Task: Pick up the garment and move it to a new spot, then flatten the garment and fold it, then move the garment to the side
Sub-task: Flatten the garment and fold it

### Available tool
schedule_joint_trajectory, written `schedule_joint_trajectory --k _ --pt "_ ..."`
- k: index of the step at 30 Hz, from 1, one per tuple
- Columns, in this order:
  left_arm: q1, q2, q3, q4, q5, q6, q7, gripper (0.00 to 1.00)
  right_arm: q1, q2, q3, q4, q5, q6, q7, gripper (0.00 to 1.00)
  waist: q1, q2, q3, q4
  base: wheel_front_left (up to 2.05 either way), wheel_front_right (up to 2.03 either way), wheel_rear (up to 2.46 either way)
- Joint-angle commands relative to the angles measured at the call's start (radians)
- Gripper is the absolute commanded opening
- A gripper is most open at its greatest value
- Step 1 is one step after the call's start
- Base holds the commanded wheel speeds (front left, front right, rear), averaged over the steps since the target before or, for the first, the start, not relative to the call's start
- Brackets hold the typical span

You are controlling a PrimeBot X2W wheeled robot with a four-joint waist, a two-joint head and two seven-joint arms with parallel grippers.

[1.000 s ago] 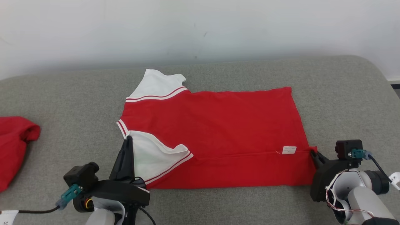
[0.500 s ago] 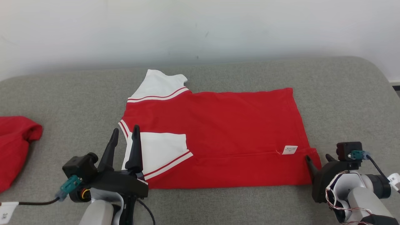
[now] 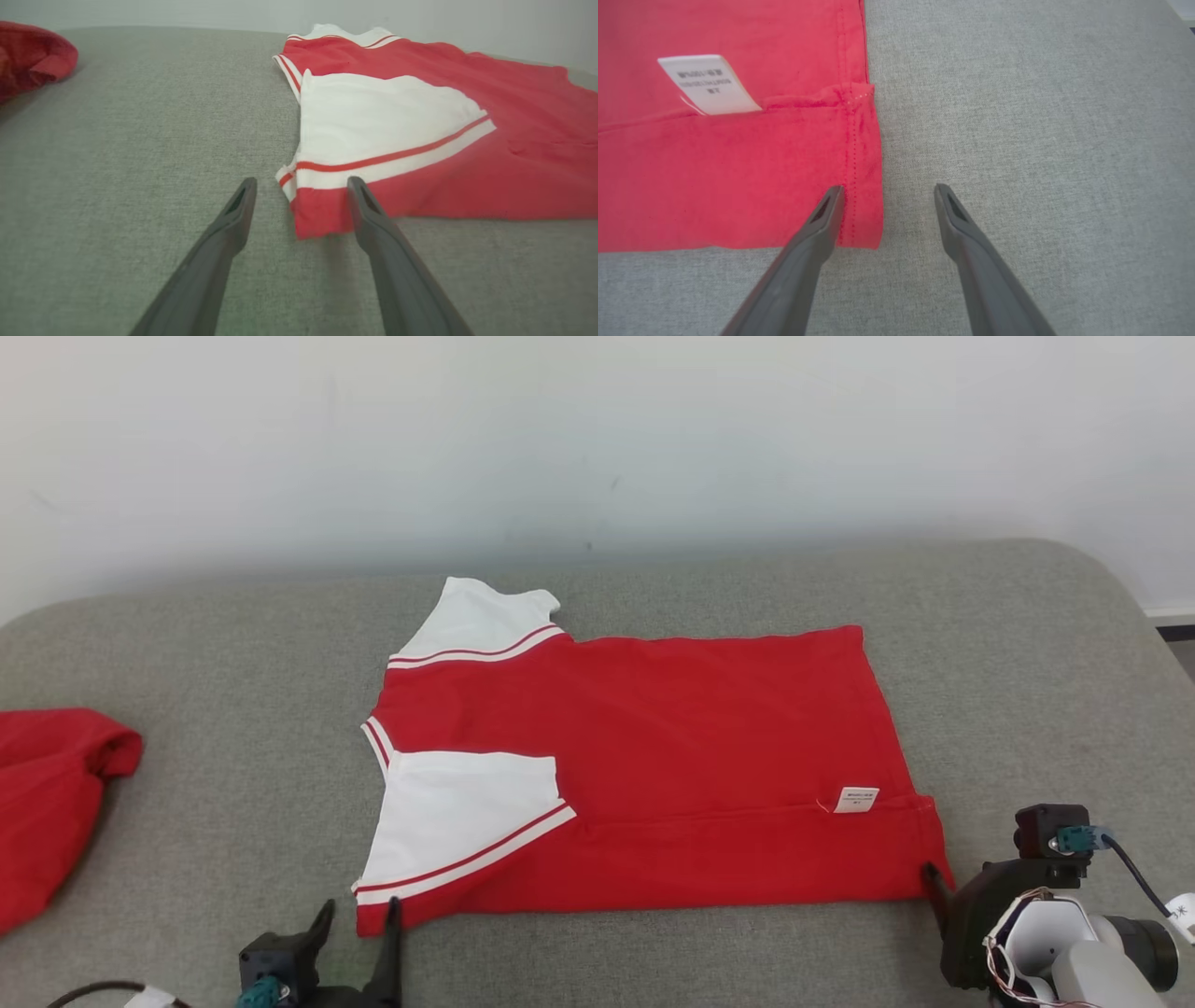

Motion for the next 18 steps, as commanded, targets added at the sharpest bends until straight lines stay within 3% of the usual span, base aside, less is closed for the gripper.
schedule_joint_trajectory --k 1,5,15,16,17,18 --pt "-0.025 0.0 0.007 0.027 0.011 0.029 -0.002 1.0 0.012 0.015 -0.005 -0.017 -0.016 -0.003 0.01 1.0 0.0002 0.0 0.01 0.002 0.0 0.0 0.0" --pt "-0.04 -0.005 0.019 0.072 -0.003 0.05 0.0 1.0 0.007 0.031 -0.013 -0.039 -0.029 -0.003 0.025 1.0 0.0002 0.0 0.022 -0.002 0.0 0.0 0.0" --pt "-0.105 -0.02 0.0 0.198 -0.025 0.019 0.018 1.0 0.001 0.078 -0.071 -0.057 -0.082 -0.003 0.093 1.0 0.0002 0.0 0.048 0.005 0.0 0.0 0.0" --pt "-0.111 -0.022 -0.001 0.212 -0.031 0.016 0.023 0.92 0.003 0.081 -0.078 -0.056 -0.086 -0.003 0.099 1.0 0.0002 0.0 0.049 0.005 0.0 0.0 0.0" --pt "-0.115 -0.024 -0.002 0.225 -0.034 0.012 0.032 0.53 0.005 0.084 -0.082 -0.055 -0.091 -0.003 0.106 1.0 0.0002 0.0 0.05 0.006 0.0 0.0 0.0" --pt "-0.118 -0.027 -0.005 0.238 -0.039 0.011 0.035 0.43 0.007 0.088 -0.088 -0.056 -0.091 -0.003 0.114 1.0 0.0002 0.0 0.05 0.006 0.0 0.0 0.0"
